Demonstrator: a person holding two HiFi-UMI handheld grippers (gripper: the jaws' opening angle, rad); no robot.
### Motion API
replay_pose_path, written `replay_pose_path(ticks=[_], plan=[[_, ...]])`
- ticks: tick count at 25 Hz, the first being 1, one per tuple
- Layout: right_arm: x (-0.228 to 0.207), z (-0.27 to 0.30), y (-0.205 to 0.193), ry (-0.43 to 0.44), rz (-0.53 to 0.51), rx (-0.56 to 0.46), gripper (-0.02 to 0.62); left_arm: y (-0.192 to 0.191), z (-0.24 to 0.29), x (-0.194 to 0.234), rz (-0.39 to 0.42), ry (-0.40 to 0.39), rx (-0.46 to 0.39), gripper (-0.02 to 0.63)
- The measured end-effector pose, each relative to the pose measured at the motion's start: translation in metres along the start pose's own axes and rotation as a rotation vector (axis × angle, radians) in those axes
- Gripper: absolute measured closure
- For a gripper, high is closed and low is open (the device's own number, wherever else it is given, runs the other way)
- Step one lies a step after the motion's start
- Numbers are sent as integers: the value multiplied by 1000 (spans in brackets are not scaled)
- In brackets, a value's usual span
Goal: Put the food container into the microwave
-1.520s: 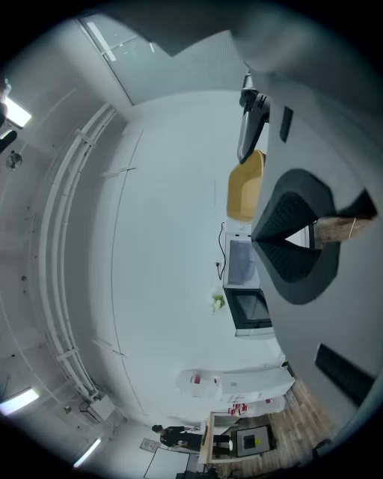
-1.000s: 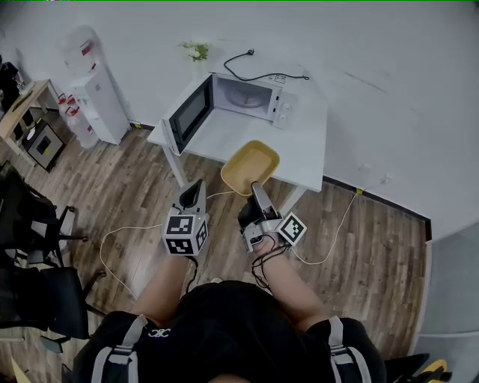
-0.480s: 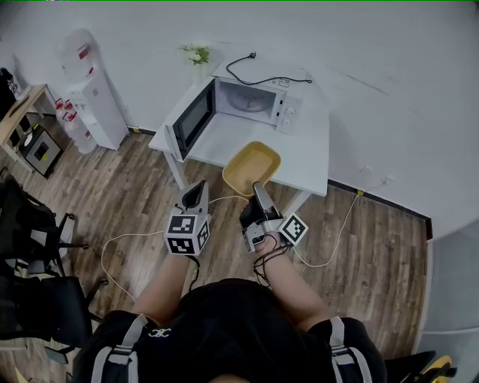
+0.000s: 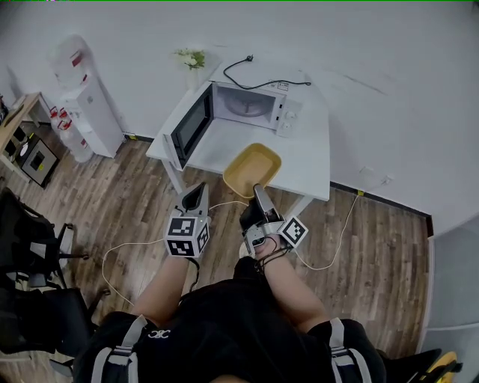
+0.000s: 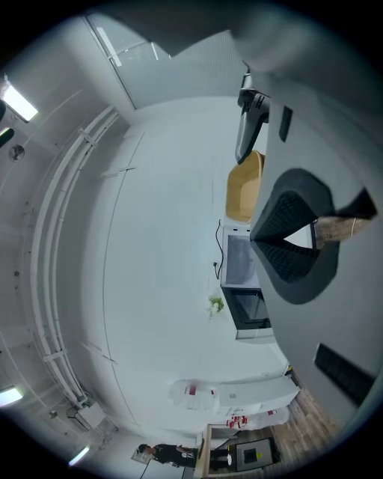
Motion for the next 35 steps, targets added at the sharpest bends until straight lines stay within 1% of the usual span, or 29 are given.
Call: replay_pose_path(ticks=[4,8,11,18,25,29,35], plan=[[-15,23,11,12,6,9,364,3,23,9,26,-1,-9,594],[-32,50,27,10,18,16,364,10,53,18,37,16,-17,594],[-47,75,43,16,37,16,364,15,82,28,41,32,-17,594],[-77,136,88,8,69,45,364,27,158,43,48,64,13,594],[-108,193,131,-34,88,79,364,47,233,56,31,81,34,594],[-132,221,160,-60,104,80,364,52,274,62,40,93,54,594],[-165,260,196,-95,144,88,364,56,336,72,18,121,79,594]])
Point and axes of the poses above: the fingertips, and each gripper's own axes: z forward along the fingers, x to its left, y out of its top, the point moved 5 cm from there along -z, backward along the fingers, and after that the axes turned 5 degrees about -z, right-handed, at the moved point
